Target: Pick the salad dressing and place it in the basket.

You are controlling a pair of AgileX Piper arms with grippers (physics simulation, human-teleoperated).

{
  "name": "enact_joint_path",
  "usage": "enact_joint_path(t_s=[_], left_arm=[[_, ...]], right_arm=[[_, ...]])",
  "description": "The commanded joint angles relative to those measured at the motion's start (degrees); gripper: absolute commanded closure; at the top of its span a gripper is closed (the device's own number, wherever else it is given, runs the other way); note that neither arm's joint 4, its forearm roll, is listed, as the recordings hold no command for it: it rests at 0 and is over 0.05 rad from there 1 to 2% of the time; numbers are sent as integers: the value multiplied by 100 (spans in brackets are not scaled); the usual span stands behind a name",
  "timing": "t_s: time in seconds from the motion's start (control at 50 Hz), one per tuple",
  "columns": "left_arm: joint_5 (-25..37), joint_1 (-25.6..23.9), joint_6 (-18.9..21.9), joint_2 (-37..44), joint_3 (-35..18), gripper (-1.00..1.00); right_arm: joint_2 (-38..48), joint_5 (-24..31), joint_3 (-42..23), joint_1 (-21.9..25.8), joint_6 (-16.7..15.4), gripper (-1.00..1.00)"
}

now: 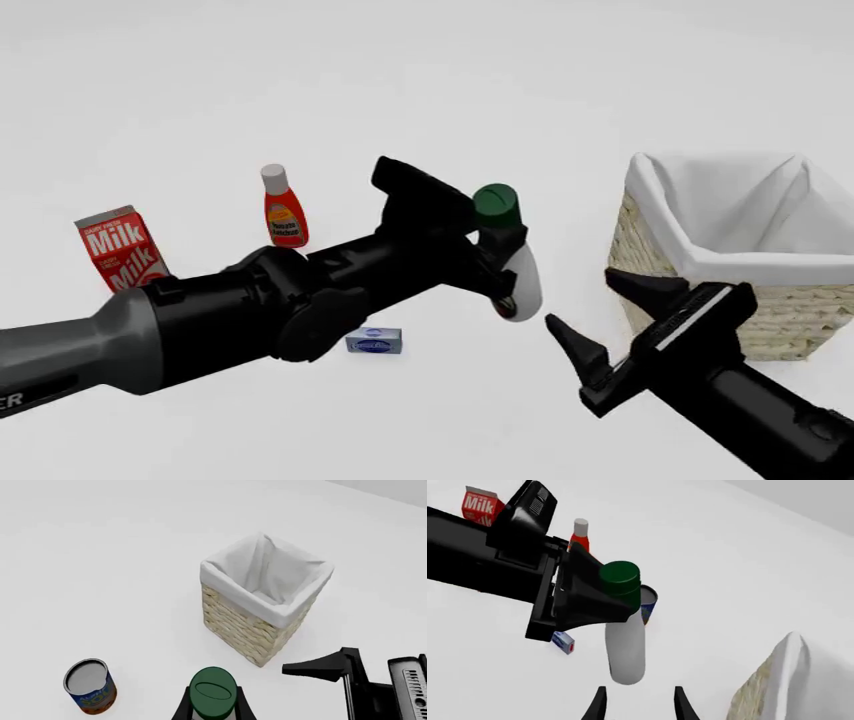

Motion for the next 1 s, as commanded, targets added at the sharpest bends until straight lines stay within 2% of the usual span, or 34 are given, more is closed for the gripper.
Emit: enact_joint_path(t_s=[0.02,0.58,1.0], left_arm=[[29,2,-211,23,-98,100],[-6,-68,-229,-46,-9,100],[46,-91,-205,-202,34,100]], right_arm=[[417,19,-150,386,-378,-100],[741,68,-555,339,-760,-100],[855,-40,-614,315,-736,-100]])
